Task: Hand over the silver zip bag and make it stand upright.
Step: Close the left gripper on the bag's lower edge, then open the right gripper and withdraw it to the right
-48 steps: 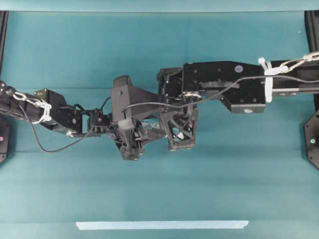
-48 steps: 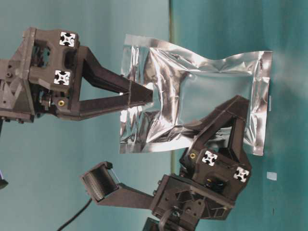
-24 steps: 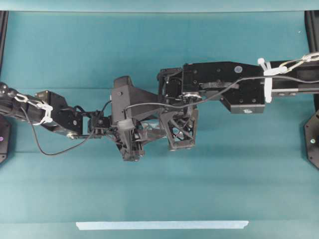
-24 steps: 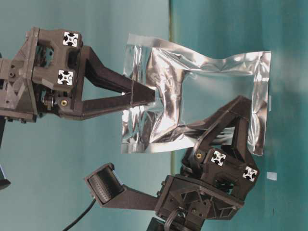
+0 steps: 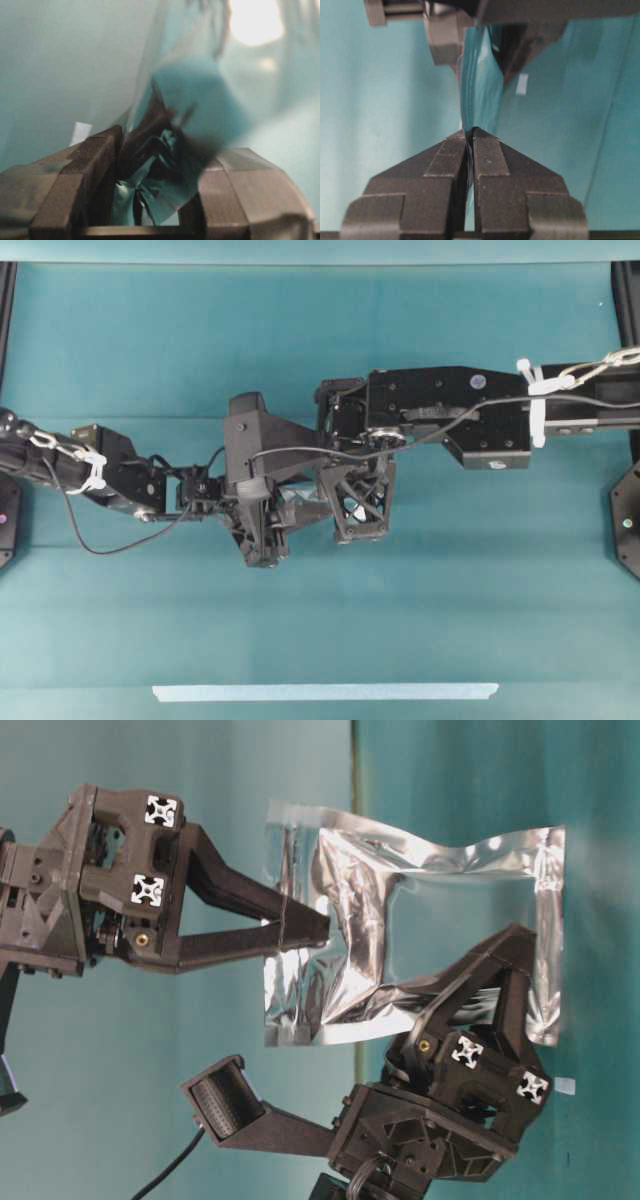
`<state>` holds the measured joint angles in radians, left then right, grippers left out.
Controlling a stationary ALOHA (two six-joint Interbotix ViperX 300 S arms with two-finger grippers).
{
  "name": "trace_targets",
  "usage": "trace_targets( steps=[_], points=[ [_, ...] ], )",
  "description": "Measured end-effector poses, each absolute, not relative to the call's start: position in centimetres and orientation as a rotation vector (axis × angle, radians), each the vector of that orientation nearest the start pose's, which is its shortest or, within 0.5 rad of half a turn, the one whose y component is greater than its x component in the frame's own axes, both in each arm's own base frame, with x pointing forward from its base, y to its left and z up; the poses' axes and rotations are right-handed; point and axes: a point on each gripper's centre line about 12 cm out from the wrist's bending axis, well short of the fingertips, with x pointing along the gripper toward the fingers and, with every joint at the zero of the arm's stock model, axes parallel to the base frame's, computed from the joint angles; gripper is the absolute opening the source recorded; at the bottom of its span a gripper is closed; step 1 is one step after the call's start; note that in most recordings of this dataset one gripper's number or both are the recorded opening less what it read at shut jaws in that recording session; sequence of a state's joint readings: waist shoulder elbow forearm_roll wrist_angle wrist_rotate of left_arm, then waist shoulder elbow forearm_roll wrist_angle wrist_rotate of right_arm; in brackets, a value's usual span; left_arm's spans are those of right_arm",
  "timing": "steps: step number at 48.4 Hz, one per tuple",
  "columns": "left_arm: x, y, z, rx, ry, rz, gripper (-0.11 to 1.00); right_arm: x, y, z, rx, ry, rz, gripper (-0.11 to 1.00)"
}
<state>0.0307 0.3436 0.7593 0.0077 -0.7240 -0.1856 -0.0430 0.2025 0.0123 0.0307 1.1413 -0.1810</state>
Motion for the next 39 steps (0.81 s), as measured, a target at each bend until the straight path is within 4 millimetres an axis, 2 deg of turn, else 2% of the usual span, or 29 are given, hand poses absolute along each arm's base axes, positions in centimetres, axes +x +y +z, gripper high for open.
trace_targets(
  steps=[9, 12, 17, 26, 39],
  points=[
    [40.2, 1.1, 7.7, -0.183, 0.379, 0.057, 0.29, 42.9, -1.1, 22.5, -0.071, 1.375, 0.092, 0.69],
    [40.2, 1.1, 7.8, -0.175, 0.379, 0.056, 0.29, 42.6, -0.9, 22.4, -0.075, 1.356, 0.091, 0.83],
    [40.1, 1.0, 7.7, -0.152, 0.384, 0.051, 0.27, 42.5, -0.5, 22.6, -0.081, 1.318, 0.085, 0.84],
    [40.1, 1.0, 7.4, -0.108, 0.413, 0.044, 0.27, 42.0, -0.5, 24.5, -0.054, 1.256, 0.026, 0.84],
    [39.9, 1.3, 7.2, -0.069, 0.425, 0.042, 0.27, 39.4, -0.7, 27.3, -0.003, 1.234, -0.070, 0.84]
  ],
)
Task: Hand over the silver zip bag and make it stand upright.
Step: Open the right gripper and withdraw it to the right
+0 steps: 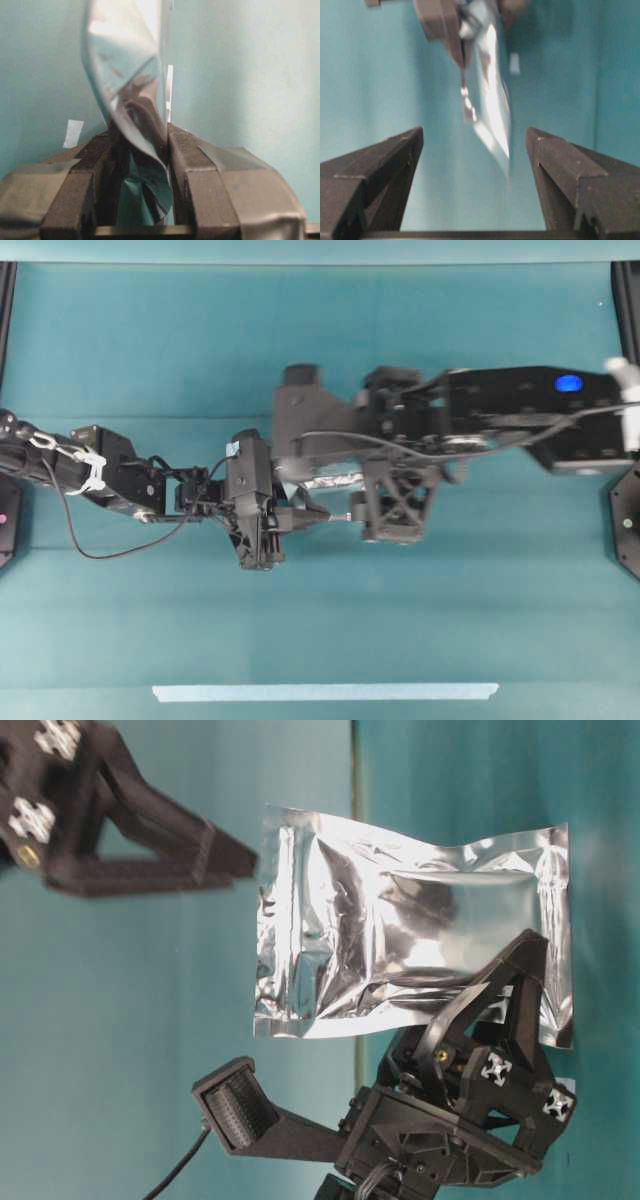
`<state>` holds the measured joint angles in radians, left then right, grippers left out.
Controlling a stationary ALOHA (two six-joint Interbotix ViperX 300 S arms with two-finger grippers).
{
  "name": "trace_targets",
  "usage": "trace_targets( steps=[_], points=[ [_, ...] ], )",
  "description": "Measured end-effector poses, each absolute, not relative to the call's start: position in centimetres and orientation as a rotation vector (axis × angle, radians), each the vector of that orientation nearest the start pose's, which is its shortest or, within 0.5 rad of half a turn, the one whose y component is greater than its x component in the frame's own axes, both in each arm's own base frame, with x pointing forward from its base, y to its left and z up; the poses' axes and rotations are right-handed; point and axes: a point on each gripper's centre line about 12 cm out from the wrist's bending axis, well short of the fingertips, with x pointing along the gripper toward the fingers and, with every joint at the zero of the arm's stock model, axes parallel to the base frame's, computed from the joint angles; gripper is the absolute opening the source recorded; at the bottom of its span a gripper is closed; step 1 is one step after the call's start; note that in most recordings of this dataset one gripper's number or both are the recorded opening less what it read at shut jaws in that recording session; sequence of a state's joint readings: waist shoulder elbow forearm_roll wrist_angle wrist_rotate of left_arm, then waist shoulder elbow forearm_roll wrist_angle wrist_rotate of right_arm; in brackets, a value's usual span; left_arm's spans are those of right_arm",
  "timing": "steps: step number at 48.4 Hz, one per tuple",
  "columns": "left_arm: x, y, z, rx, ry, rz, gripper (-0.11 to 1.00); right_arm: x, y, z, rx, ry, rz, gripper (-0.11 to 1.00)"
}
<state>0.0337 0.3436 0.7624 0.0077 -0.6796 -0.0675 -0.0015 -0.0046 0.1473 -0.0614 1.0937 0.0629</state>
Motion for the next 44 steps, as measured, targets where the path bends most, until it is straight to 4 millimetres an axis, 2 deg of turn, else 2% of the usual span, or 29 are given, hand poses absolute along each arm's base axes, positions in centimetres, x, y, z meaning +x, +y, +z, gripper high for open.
trace_targets(
  steps=[8, 19, 31, 44],
  points=[
    [39.9, 1.5, 7.2, -0.043, 0.426, 0.042, 0.27, 37.2, -0.6, 27.9, 0.037, 1.227, -0.116, 0.84],
    [39.9, 1.7, 7.5, -0.015, 0.419, 0.040, 0.27, 34.3, -0.2, 26.8, 0.104, 1.237, -0.161, 0.84],
    [39.9, 2.6, 8.2, -0.010, 0.403, 0.059, 0.27, 32.5, 0.8, 26.2, 0.152, 1.196, -0.170, 0.84],
    [40.0, 3.1, 8.8, 0.002, 0.390, 0.070, 0.27, 30.8, 1.0, 26.0, 0.198, 1.161, -0.187, 0.84]
  ],
)
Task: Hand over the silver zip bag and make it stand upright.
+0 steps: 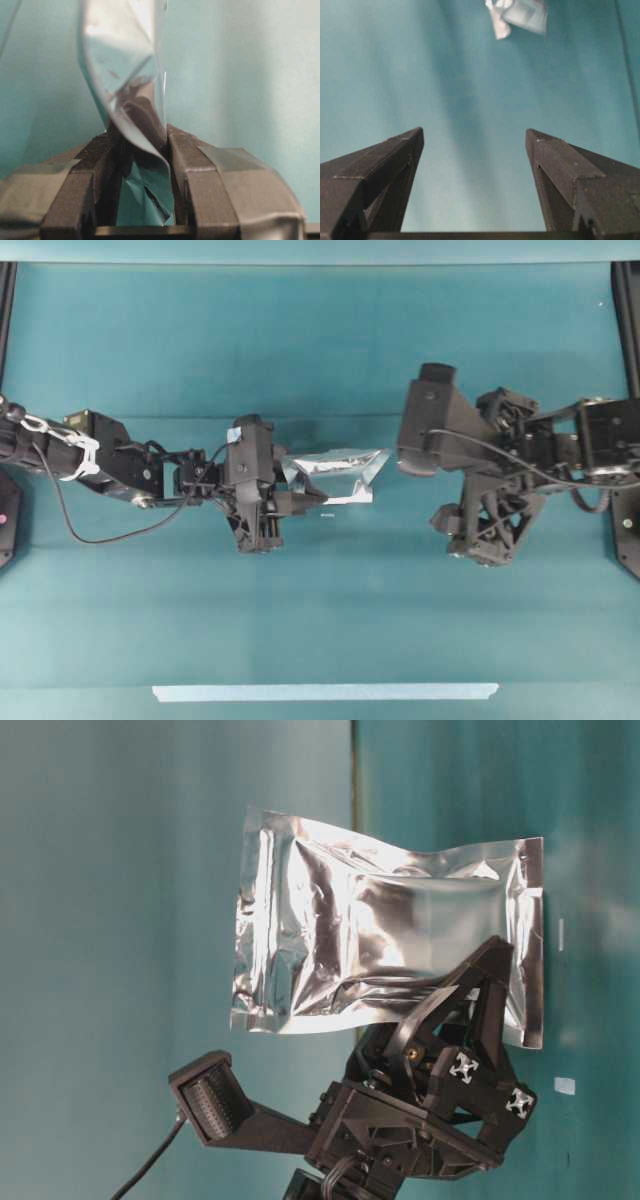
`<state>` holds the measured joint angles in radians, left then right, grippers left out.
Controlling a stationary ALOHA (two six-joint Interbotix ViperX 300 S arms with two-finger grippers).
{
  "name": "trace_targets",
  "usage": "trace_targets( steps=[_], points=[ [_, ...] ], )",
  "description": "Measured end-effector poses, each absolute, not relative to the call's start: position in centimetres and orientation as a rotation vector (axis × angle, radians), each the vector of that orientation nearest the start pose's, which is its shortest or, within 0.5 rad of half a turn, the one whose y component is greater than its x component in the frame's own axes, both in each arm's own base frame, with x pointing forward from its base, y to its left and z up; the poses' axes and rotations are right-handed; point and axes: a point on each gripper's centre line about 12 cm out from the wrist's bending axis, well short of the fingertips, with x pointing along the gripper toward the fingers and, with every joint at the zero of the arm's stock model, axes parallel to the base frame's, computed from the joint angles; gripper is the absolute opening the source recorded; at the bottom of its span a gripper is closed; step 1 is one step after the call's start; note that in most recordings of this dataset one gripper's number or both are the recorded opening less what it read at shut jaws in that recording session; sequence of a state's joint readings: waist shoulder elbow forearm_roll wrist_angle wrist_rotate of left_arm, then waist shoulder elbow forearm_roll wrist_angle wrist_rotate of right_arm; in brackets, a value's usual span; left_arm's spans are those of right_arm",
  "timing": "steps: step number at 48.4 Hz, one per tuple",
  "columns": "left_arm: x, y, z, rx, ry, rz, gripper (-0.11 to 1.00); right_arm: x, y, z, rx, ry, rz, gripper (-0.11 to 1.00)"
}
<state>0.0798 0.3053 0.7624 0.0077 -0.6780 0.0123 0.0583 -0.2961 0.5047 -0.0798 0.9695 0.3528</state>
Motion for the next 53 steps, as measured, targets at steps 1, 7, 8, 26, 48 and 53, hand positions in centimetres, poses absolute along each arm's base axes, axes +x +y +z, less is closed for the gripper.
trace_targets(
  steps=[1, 7, 8, 26, 48, 53],
  points=[
    [40.0, 3.1, 8.8, 0.002, 0.390, 0.069, 0.27, 30.8, 1.0, 26.0, 0.199, 1.158, -0.187, 0.84],
    [40.0, 3.0, 8.8, 0.004, 0.390, 0.066, 0.27, 30.6, 1.0, 26.2, 0.213, 1.130, -0.189, 0.84],
    [40.0, 2.8, 8.8, 0.005, 0.389, 0.063, 0.27, 30.7, 1.0, 26.2, 0.214, 1.127, -0.188, 0.84],
    [40.0, 0.7, 8.9, 0.022, 0.384, 0.010, 0.27, 30.7, 1.0, 26.2, 0.218, 1.114, -0.187, 0.84],
    [39.9, 0.4, 8.9, 0.098, 0.391, -0.013, 0.27, 30.7, 1.3, 26.1, 0.232, 1.108, -0.190, 0.83],
    [39.9, 0.7, 8.8, 0.100, 0.402, -0.008, 0.27, 30.6, 1.5, 26.0, 0.232, 1.112, -0.187, 0.83]
  ],
)
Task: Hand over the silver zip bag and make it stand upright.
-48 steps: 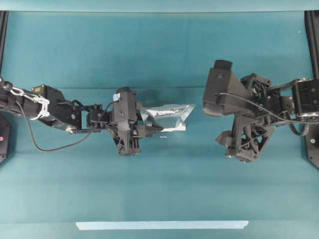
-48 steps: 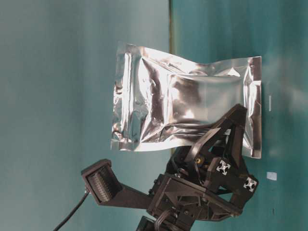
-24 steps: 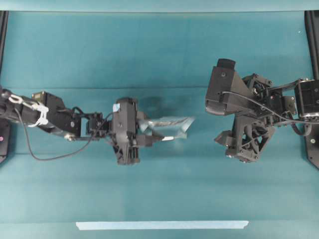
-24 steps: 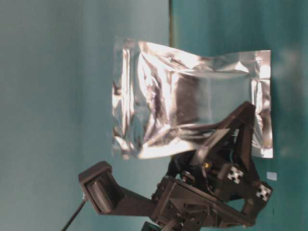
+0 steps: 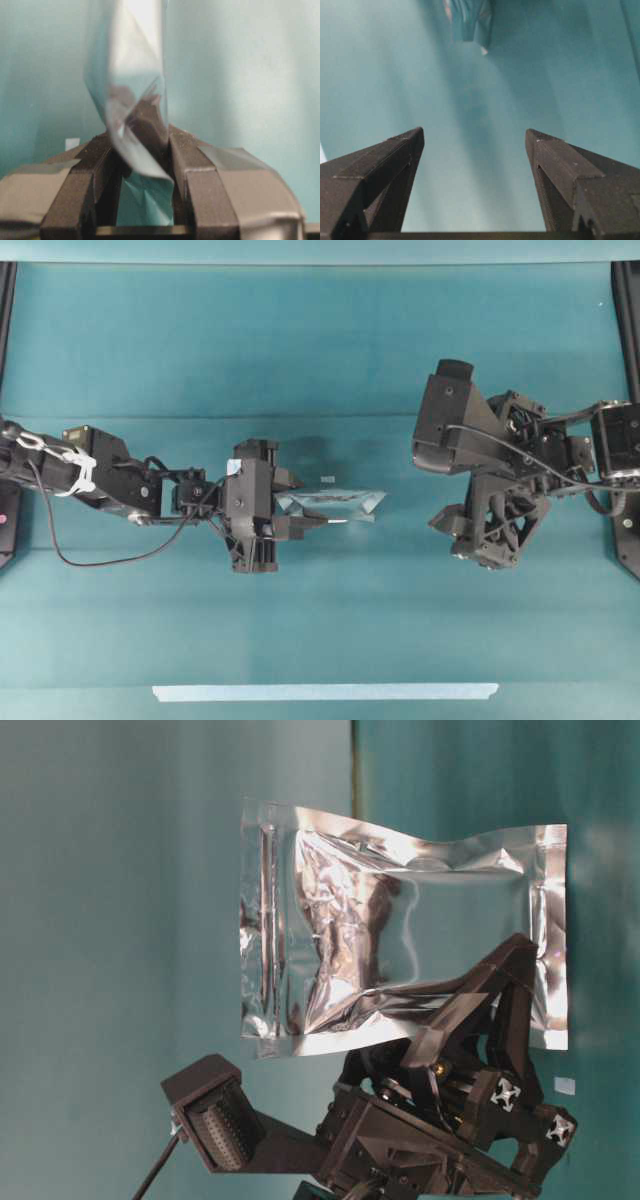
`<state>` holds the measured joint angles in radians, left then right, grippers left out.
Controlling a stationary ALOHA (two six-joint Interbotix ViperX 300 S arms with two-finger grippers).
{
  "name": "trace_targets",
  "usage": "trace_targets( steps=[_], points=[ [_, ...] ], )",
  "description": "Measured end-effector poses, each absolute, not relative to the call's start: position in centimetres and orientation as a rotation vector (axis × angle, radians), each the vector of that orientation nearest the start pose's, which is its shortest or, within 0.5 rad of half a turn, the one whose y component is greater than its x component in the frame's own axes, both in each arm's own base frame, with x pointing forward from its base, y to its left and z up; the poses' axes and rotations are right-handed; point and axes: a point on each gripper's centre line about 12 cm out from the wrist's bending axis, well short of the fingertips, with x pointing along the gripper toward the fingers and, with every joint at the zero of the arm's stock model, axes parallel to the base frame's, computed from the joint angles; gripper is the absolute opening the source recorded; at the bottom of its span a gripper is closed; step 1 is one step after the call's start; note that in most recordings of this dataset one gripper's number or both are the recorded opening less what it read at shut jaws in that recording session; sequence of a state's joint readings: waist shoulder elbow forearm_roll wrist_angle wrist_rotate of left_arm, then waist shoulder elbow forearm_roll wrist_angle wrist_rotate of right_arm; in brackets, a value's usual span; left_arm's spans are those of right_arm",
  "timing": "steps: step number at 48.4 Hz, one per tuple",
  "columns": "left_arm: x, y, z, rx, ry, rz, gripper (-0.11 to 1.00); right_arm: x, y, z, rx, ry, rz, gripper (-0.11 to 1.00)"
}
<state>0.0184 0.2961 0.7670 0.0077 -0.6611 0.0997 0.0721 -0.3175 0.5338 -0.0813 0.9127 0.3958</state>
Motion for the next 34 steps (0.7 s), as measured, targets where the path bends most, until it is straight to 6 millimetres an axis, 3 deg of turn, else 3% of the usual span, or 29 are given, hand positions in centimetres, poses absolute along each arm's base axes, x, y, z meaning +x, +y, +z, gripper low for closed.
trace_targets(
  steps=[34],
  points=[
    [39.86, 1.65, 8.92, 0.103, 0.407, 0.014, 0.27, 30.56, 1.59, 25.73, 0.243, 1.113, -0.191, 0.83]
  ],
)
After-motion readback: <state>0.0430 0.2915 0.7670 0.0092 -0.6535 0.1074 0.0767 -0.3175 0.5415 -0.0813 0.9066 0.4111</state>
